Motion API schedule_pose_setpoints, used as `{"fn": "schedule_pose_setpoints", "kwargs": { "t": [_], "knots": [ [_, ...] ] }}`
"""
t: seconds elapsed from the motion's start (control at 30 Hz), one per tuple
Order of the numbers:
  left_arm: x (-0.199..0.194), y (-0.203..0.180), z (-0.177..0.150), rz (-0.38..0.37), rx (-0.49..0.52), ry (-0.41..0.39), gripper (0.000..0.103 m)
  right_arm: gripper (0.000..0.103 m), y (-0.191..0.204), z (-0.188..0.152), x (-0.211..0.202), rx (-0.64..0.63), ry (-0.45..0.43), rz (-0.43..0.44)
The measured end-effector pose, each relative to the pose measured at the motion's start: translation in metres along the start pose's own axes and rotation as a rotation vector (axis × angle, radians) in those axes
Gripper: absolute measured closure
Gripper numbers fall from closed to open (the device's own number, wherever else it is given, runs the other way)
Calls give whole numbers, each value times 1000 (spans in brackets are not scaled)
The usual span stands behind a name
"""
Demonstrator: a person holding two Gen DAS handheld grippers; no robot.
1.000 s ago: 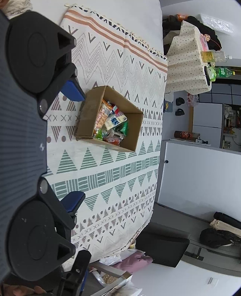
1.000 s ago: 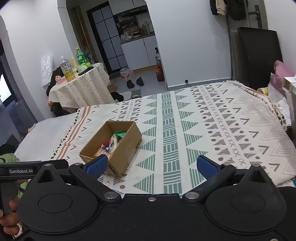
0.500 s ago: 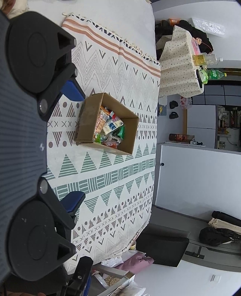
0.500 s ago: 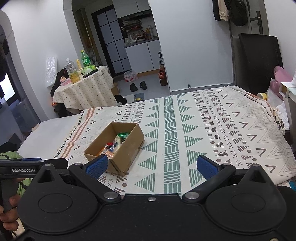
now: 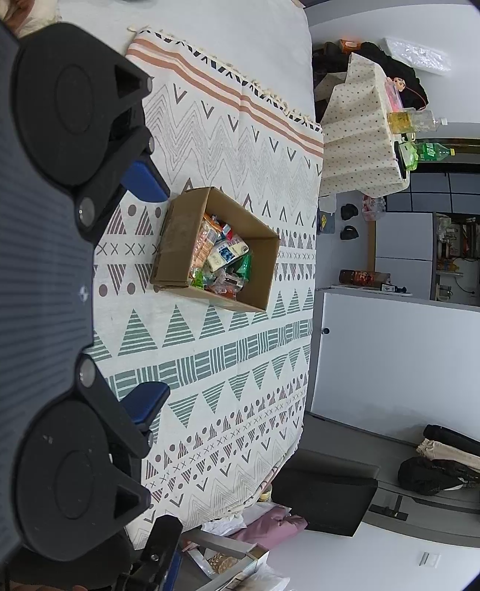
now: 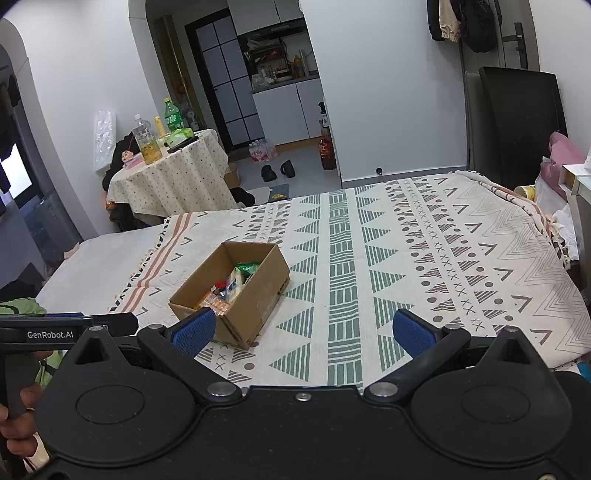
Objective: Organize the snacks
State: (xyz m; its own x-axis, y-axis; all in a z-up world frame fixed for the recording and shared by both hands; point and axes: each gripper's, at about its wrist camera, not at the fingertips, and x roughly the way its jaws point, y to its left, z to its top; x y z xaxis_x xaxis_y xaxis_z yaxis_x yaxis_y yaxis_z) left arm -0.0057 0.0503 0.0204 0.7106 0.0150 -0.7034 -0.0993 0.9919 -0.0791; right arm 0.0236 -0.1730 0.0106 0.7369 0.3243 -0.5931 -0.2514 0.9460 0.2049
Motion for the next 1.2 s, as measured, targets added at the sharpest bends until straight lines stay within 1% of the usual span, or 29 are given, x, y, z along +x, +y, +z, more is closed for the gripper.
{"fn": "schedule_pose_setpoints", "kwargs": {
  "t": [1.2],
  "knots": [
    [-2,6,2,4,-8,-4,0,0,2,3,-1,-18,-1,-5]
  ]
}}
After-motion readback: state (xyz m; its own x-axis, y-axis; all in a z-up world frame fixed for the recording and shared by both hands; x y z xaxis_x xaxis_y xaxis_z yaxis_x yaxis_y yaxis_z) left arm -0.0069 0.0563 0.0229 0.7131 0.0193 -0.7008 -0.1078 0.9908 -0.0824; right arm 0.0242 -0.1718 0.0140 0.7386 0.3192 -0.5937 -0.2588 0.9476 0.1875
